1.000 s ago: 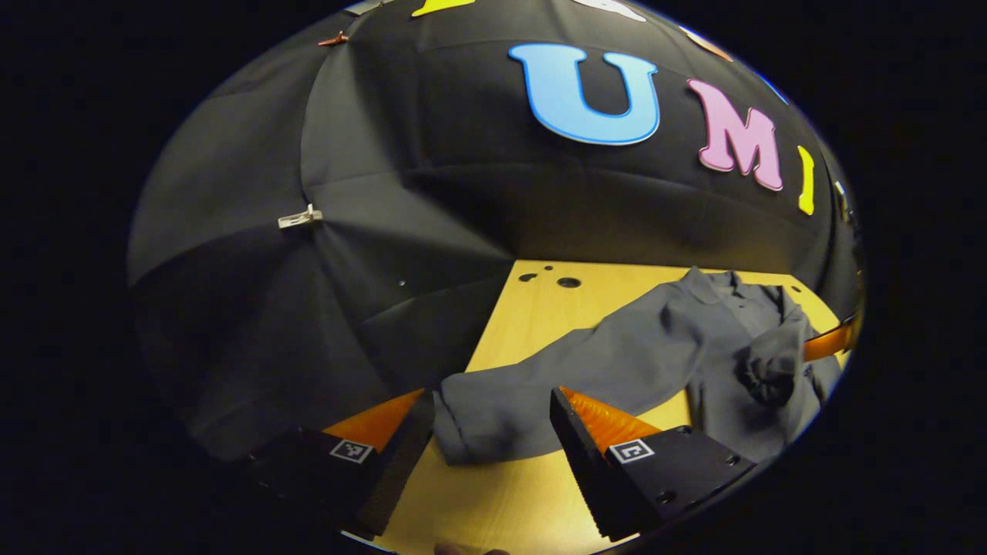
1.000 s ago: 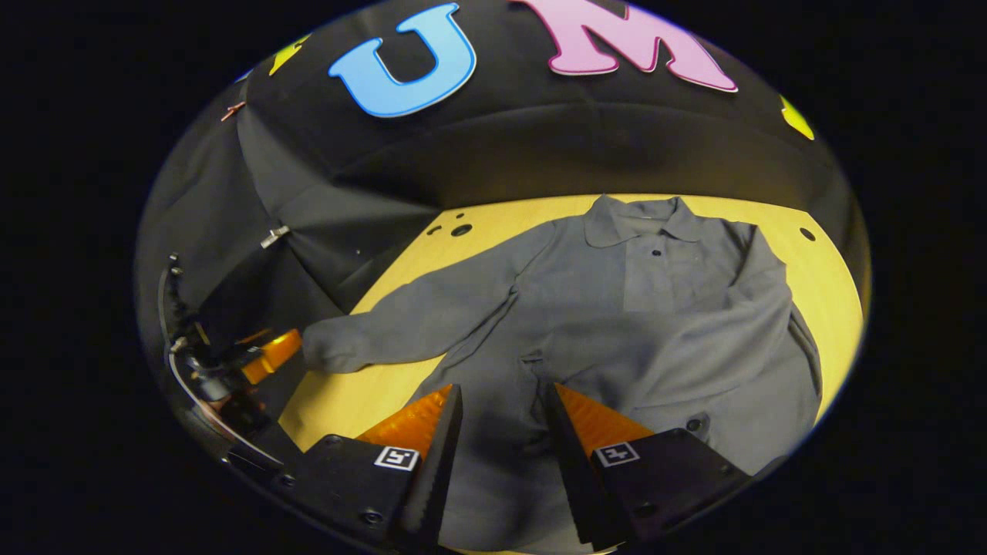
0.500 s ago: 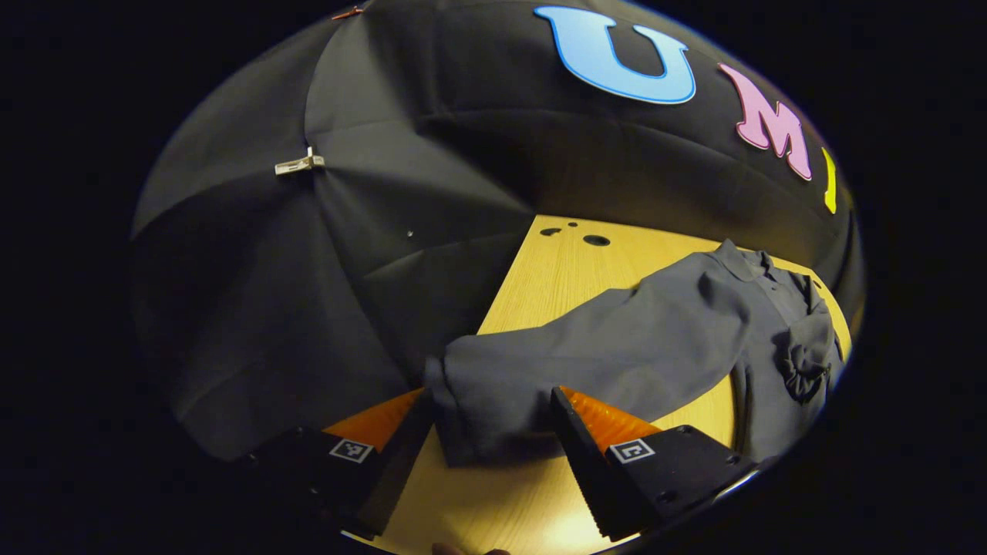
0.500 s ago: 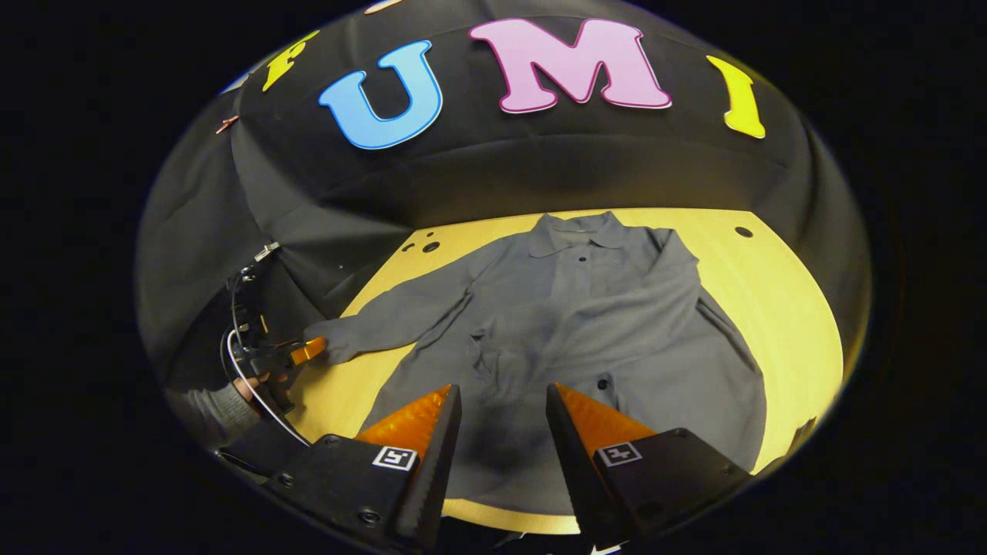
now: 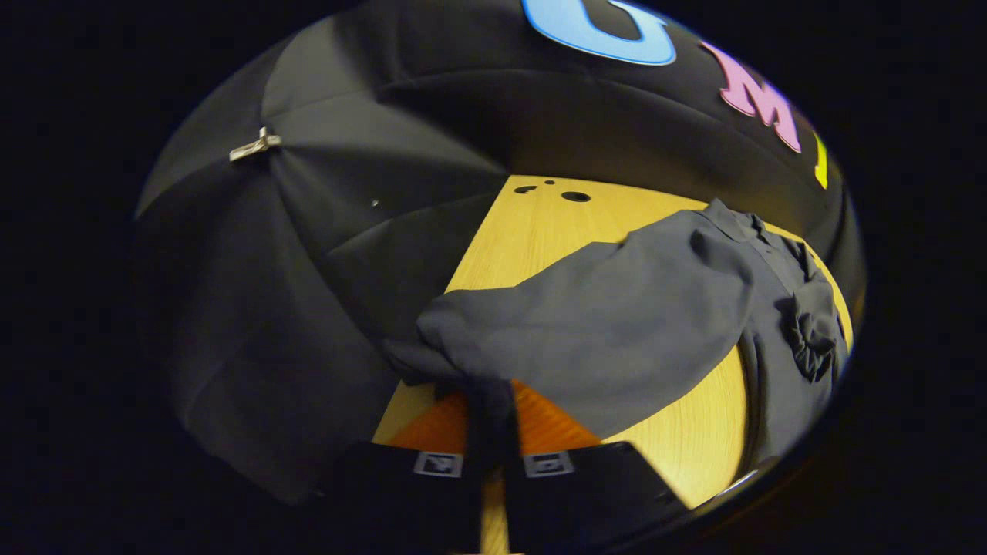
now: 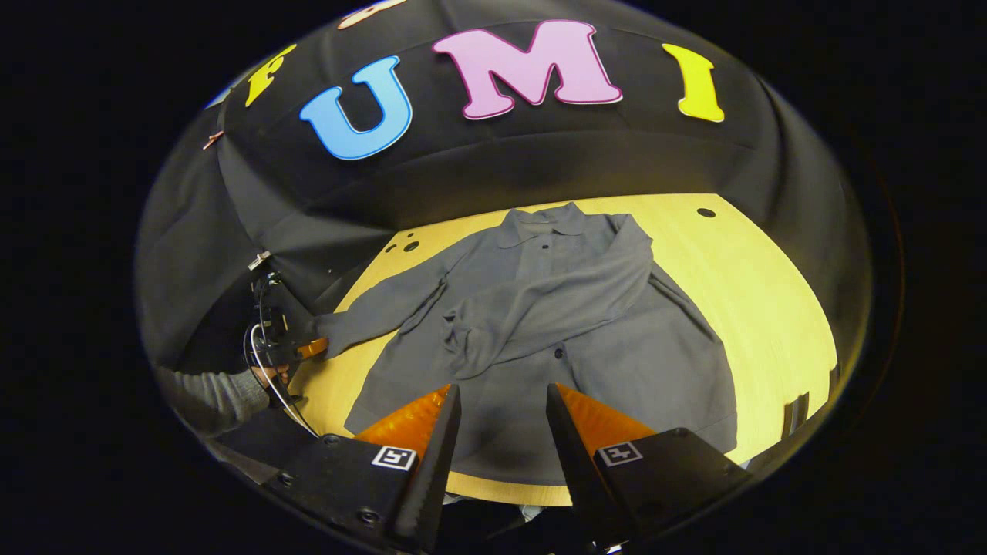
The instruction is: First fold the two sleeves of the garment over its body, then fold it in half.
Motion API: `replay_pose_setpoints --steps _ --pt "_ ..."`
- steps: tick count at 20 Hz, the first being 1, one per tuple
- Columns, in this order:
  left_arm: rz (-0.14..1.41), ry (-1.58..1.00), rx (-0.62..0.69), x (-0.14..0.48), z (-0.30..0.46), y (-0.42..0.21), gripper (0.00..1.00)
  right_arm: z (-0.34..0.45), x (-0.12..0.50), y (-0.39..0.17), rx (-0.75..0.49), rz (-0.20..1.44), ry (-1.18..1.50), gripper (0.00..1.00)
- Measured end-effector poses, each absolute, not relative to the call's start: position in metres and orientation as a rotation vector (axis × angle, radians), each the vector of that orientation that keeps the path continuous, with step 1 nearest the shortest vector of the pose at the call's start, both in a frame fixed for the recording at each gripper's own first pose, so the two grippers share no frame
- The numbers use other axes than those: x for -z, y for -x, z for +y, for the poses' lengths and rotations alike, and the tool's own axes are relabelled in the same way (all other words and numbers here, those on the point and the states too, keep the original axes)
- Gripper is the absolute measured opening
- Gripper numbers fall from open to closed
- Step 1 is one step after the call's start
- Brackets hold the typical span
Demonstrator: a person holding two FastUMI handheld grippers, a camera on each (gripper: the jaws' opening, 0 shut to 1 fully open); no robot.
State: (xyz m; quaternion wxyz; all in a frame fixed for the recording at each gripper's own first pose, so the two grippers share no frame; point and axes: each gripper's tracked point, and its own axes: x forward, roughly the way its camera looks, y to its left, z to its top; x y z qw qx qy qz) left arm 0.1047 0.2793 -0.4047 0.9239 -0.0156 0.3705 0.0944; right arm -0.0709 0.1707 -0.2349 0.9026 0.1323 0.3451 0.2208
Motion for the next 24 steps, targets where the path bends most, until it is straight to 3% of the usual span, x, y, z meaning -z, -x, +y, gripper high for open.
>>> replay_pose_setpoints --steps 1,4,11,17,24 --pt "0.783 0.022 -0.208 0.405 0.28 -0.105 0.07 0.165 0.233 0.068 -0.45 0.704 -0.278 0.7" --pt "0.808 -0.005 -0.26 0.398 0.279 -0.102 0.06 0.15 0.23 0.059 -0.437 0.685 -0.293 0.7" --pt "0.602 -0.014 -0.291 0.312 0.248 -0.105 0.03 0.114 0.234 0.034 -0.414 0.658 -0.331 0.7" --pt "0.462 -0.037 -0.226 0.234 0.184 -0.116 0.06 0.089 0.247 0.022 -0.415 0.662 -0.322 0.7" --pt "0.368 -0.063 -0.062 0.18 0.077 -0.135 0.06 0.072 0.263 0.023 -0.43 0.687 -0.317 0.7"
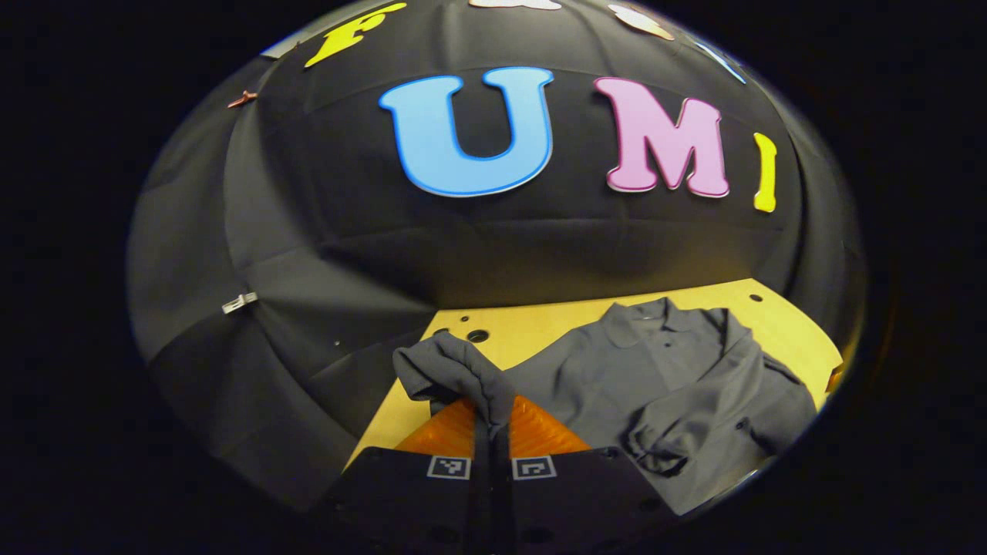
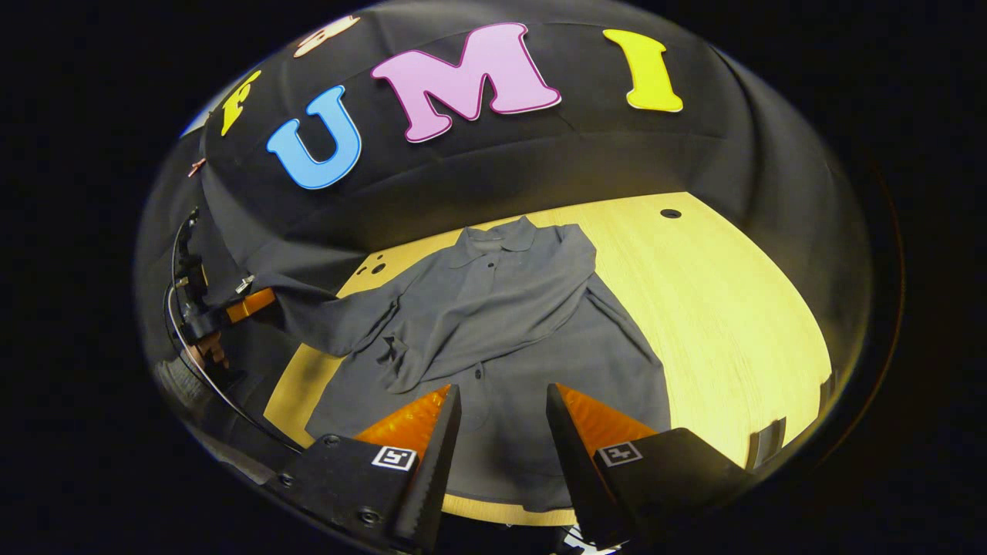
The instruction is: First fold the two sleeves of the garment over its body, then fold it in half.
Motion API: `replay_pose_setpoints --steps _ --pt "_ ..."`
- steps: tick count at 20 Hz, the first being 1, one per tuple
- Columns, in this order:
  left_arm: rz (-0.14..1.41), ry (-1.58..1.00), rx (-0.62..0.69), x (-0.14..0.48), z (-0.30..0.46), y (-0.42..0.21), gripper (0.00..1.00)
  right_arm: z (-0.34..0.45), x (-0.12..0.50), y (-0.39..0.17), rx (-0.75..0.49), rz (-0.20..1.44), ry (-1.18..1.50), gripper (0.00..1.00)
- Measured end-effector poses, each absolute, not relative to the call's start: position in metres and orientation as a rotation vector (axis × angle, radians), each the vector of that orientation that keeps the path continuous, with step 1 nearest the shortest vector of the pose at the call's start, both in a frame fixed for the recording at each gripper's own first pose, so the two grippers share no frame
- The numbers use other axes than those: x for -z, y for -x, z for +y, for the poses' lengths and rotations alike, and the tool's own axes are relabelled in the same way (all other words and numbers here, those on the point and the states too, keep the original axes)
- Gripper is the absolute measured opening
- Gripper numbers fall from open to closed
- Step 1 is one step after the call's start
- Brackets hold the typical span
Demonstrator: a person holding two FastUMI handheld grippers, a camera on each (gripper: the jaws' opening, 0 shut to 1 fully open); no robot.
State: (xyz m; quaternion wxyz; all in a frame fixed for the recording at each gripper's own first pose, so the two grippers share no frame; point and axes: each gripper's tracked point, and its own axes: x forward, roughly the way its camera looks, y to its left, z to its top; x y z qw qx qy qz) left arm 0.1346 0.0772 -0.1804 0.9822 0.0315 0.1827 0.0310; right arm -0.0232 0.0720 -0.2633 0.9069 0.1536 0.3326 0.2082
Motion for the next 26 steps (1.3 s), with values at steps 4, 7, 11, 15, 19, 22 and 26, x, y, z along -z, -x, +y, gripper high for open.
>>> replay_pose_setpoints --steps 4,7,11,15,19,22,26 --pt "0.341 -0.075 0.022 0.164 0.016 -0.143 0.05 0.056 0.265 0.017 -0.424 0.686 -0.323 0.7" --pt "0.329 -0.073 0.095 0.157 -0.037 -0.149 0.05 0.042 0.267 0.013 -0.423 0.685 -0.323 0.7" --pt "0.337 -0.085 0.169 0.163 -0.094 -0.155 0.05 0.023 0.274 0.006 -0.423 0.691 -0.317 0.7" --pt "0.37 -0.12 0.214 0.186 -0.142 -0.16 0.05 0.008 0.282 0.001 -0.426 0.702 -0.323 0.7" --pt "0.42 -0.145 0.267 0.221 -0.197 -0.167 0.05 -0.007 0.292 -0.002 -0.435 0.721 -0.309 0.7" --pt "0.49 -0.165 0.312 0.261 -0.226 -0.162 0.05 -0.014 0.302 -0.007 -0.435 0.737 -0.315 0.7" --pt "0.61 -0.15 0.344 0.313 -0.248 -0.151 0.05 -0.025 0.31 -0.003 -0.429 0.754 -0.312 0.7"
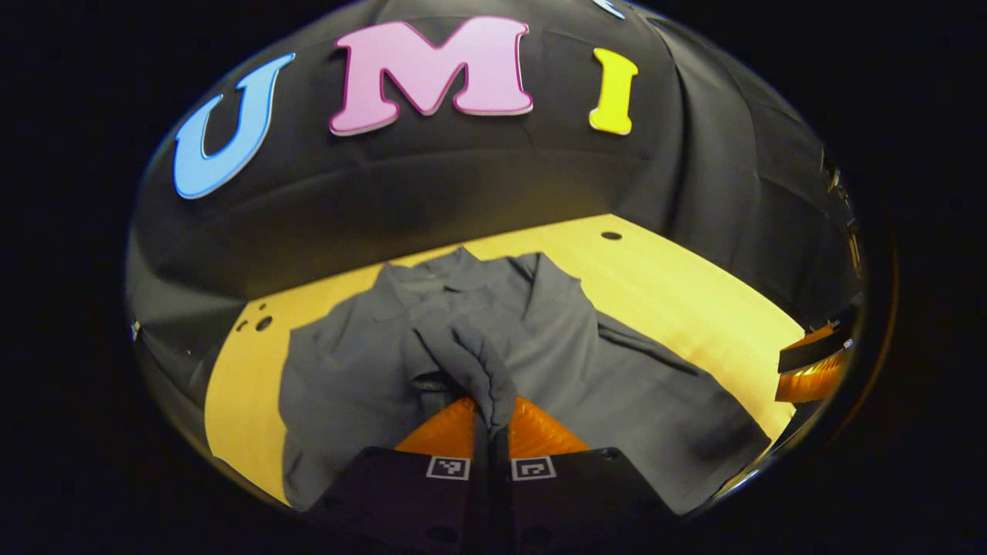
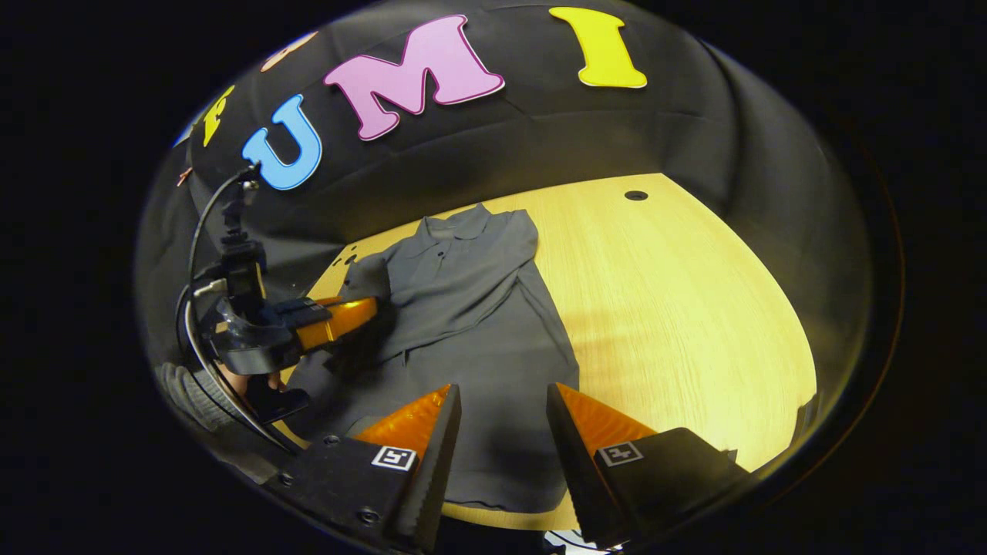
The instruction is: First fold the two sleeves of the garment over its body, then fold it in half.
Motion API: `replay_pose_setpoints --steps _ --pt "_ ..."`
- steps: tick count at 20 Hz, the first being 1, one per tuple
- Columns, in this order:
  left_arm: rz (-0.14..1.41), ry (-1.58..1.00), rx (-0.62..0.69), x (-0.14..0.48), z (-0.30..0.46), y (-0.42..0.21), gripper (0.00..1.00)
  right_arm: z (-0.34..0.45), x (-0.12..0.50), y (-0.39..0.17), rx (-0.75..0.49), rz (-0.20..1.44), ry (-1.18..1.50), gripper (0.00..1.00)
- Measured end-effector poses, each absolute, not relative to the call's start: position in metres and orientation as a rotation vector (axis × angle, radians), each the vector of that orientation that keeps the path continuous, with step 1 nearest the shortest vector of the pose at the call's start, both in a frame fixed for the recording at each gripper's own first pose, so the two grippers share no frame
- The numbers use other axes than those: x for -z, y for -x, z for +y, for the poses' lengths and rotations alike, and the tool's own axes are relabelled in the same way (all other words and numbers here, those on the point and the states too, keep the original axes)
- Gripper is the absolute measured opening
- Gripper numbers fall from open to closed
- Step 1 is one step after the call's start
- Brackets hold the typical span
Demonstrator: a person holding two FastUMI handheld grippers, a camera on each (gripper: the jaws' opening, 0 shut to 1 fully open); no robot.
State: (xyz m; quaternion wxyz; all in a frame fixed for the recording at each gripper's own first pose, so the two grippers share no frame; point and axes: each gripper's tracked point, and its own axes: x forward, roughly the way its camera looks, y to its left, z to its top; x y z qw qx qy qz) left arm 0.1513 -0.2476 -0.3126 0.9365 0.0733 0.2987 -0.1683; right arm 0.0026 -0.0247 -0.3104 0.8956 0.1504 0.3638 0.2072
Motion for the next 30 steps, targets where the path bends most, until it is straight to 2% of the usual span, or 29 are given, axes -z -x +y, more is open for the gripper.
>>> replay_pose_setpoints --steps 2,4,5,6,8,13,14,15,16,19,20,21,24,27,30 --pt "0.657 -0.14 0.368 0.33 -0.257 -0.148 0.07 -0.03 0.313 0.001 -0.42 0.759 -0.318 0.7" --pt "0.689 -0.124 0.394 0.341 -0.265 -0.146 0.16 -0.035 0.316 0.003 -0.406 0.764 -0.328 0.7" --pt "0.703 -0.124 0.404 0.346 -0.267 -0.145 0.22 -0.037 0.317 0.003 -0.399 0.766 -0.332 0.7" --pt "0.721 -0.122 0.418 0.351 -0.271 -0.142 0.35 -0.039 0.317 0.005 -0.392 0.767 -0.336 0.7" --pt "0.757 -0.106 0.461 0.356 -0.281 -0.135 0.35 -0.043 0.319 0.005 -0.381 0.77 -0.341 0.7" --pt "0.753 -0.011 0.534 0.348 -0.287 -0.111 0.89 -0.042 0.321 0.007 -0.376 0.773 -0.341 0.7" --pt "0.746 0.025 0.554 0.346 -0.29 -0.109 0.96 -0.04 0.321 0.007 -0.376 0.773 -0.34 0.7" --pt "0.747 0.067 0.579 0.341 -0.293 -0.103 0.92 -0.039 0.321 0.007 -0.378 0.775 -0.34 0.7" --pt "0.748 0.108 0.601 0.337 -0.294 -0.098 0.96 -0.037 0.321 0.009 -0.38 0.776 -0.339 0.7" --pt "0.723 0.164 0.622 0.32 -0.283 -0.082 0.95 -0.034 0.327 0.011 -0.375 0.784 -0.322 0.7" --pt "0.714 0.161 0.619 0.316 -0.274 -0.076 0.95 -0.035 0.328 0.013 -0.37 0.788 -0.311 0.58" --pt "0.71 0.154 0.608 0.313 -0.264 -0.071 0.95 -0.034 0.328 0.014 -0.373 0.793 -0.306 0.71" --pt "0.698 0.133 0.573 0.304 -0.229 -0.05 0.95 -0.032 0.336 0.022 -0.367 0.809 -0.284 0.75" --pt "0.687 0.104 0.533 0.299 -0.191 -0.028 0.95 -0.03 0.346 0.036 -0.357 0.837 -0.257 0.87" --pt "0.694 0.082 0.488 0.301 -0.153 -0.007 0.95 -0.029 0.354 0.051 -0.326 0.866 -0.243 0.93"
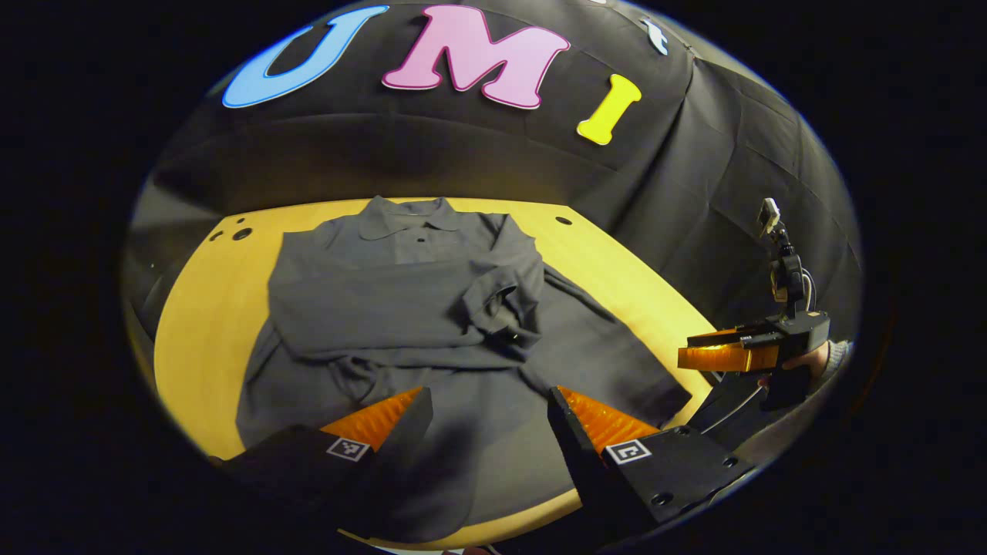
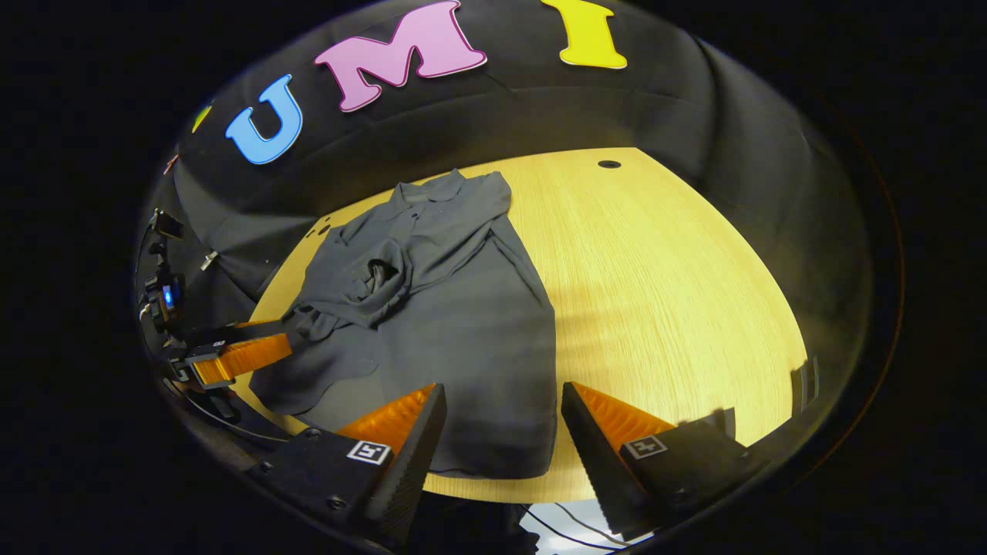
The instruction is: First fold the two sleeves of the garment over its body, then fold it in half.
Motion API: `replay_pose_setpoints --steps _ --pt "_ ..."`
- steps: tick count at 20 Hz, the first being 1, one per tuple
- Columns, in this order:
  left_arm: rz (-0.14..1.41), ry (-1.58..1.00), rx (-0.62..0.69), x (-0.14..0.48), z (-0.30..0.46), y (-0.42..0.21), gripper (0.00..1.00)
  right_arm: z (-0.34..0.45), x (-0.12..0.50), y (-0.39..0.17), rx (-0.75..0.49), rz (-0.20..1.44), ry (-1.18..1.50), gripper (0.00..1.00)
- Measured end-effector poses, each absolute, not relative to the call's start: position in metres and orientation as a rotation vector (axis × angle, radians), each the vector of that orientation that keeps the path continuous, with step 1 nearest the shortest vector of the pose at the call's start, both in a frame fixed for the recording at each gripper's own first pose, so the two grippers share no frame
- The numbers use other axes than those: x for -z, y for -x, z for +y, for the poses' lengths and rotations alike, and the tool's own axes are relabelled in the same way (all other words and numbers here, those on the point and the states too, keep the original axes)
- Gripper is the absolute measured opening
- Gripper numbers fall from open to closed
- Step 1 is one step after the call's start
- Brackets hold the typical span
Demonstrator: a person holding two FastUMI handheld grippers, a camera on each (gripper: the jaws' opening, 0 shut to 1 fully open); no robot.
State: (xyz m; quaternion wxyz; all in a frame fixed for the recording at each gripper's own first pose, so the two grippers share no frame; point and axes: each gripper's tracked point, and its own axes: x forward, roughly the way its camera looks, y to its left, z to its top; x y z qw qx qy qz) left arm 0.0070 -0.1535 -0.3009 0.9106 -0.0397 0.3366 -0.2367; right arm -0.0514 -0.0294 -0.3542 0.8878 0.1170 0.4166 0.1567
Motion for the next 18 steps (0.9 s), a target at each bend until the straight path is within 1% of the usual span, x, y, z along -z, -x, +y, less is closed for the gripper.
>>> replay_pose_setpoints --steps 1,7,11,14,18 --pt "0.699 0.079 0.469 0.301 -0.14 -0.002 0.95 -0.029 0.356 0.056 -0.313 0.874 -0.236 0.95" --pt "0.732 0.049 0.305 0.317 -0.045 0.022 0.95 -0.03 0.372 0.074 -0.247 0.927 -0.181 0.96" --pt "0.785 0.02 0.198 0.34 0.01 0.034 0.95 -0.031 0.382 0.077 -0.202 0.948 -0.165 0.96" --pt "0.841 0.008 0.163 0.361 0.032 0.043 0.95 -0.029 0.391 0.08 -0.194 0.967 -0.151 0.96" --pt "0.909 0.006 0.151 0.387 0.037 0.048 0.95 -0.026 0.407 0.082 -0.19 1.001 -0.125 0.96"
